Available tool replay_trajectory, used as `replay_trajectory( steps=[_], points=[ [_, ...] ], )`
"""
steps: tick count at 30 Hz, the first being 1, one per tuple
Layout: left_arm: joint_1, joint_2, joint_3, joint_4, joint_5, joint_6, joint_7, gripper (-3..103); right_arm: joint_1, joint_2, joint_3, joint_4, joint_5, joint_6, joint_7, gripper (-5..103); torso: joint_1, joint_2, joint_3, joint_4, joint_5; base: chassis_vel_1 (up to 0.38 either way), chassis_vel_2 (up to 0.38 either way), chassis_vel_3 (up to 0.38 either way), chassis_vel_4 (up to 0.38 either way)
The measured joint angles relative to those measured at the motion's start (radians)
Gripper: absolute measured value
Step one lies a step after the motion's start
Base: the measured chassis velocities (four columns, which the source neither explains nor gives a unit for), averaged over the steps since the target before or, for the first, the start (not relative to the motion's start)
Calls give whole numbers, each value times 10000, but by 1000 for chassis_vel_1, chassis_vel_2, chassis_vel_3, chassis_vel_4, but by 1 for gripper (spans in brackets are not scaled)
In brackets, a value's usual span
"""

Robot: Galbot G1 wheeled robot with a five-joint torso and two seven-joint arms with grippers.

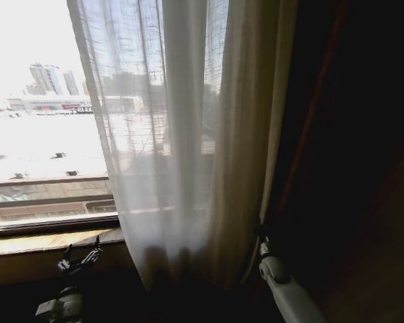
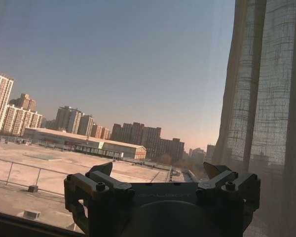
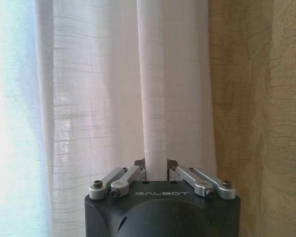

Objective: Open the curtains by pulling them apart, changing their state from closed to fully open.

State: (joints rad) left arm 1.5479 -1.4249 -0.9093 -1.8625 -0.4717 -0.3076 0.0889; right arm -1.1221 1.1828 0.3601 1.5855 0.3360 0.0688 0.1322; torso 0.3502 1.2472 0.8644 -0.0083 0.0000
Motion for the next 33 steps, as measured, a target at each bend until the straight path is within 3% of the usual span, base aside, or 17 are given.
replay_trajectory(
  steps=[5,7,11,13,17,19,22,33],
  points=[
    [0,0,0,0,0,0,1,100,-659,-82,124,422,59,568,-963,30,0,0,0,-1,0,0,0,0,0],
    [0,0,1,0,0,0,1,100,-909,-110,192,554,-65,776,-1180,41,0,0,0,-1,-1,0,0,0,0],
    [0,0,1,0,0,0,1,100,-1290,-190,330,795,-460,1028,-1486,51,0,0,0,-2,-2,0,0,0,0],
    [0,0,0,0,0,0,0,100,-1370,-202,331,868,-501,1089,-1498,57,0,0,0,-2,-1,0,0,0,0],
    [0,0,0,0,0,0,0,100,-1568,-215,334,1052,-696,1230,-1504,79,0,0,0,-1,0,0,0,0,0],
    [0,0,0,0,0,0,0,100,-1589,-215,334,1071,-733,1246,-1504,79,0,0,0,-2,0,24,27,-56,-35],
    [0,0,1,0,0,0,1,100,-1610,-220,325,1080,-857,1284,-1503,95,0,0,0,-1,0,81,41,-83,-65],
    [0,0,0,0,0,0,1,100,-1479,-209,204,917,-912,1364,-1586,100,0,0,0,0,-1,180,160,-186,-169]
  ],
)
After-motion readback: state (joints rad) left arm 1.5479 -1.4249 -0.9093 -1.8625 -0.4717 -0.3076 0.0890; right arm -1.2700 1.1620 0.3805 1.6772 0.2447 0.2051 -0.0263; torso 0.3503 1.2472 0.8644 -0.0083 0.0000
